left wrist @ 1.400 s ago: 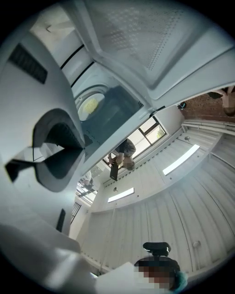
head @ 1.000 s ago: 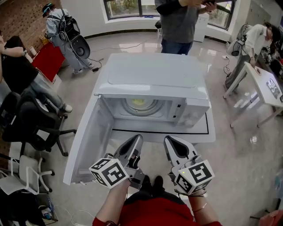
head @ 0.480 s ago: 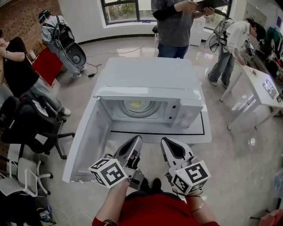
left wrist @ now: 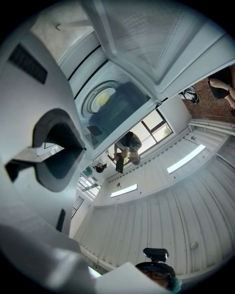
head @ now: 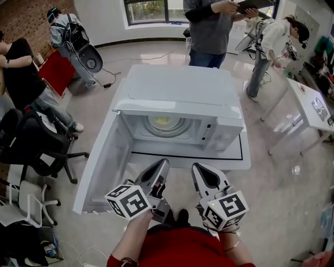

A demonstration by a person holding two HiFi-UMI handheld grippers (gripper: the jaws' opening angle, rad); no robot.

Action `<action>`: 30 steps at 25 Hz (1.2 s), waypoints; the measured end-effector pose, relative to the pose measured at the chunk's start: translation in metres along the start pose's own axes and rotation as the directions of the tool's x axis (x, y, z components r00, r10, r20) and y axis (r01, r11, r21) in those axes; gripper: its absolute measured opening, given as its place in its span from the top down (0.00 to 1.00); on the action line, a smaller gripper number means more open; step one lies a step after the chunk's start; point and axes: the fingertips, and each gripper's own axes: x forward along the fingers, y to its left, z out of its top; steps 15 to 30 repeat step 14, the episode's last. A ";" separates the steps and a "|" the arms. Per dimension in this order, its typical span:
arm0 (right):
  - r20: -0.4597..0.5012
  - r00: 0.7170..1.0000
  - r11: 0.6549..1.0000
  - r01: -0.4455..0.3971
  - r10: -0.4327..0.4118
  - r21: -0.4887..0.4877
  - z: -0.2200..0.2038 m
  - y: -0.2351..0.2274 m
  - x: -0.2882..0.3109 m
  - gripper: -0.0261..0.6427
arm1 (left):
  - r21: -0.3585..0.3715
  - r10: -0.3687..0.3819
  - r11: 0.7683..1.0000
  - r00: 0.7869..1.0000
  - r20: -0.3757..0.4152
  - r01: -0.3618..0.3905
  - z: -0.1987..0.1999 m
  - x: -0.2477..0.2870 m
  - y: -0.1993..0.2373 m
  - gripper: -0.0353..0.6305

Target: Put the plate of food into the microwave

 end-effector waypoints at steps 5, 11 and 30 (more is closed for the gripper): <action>-0.008 1.000 1.000 -0.004 0.003 -0.026 0.001 0.002 0.001 0.94 | -0.001 0.009 1.000 1.000 -0.009 -0.009 -0.002 -0.002 0.001 0.94; -0.028 1.000 1.000 -0.001 0.001 -0.007 -0.009 0.003 0.002 0.94 | -0.021 0.030 0.999 0.999 -0.017 -0.030 -0.006 -0.005 0.010 0.94; -0.058 0.998 1.000 -0.005 0.006 0.014 -0.022 0.008 -0.001 0.94 | -0.043 0.050 0.998 0.998 -0.030 -0.052 -0.016 -0.011 0.015 0.94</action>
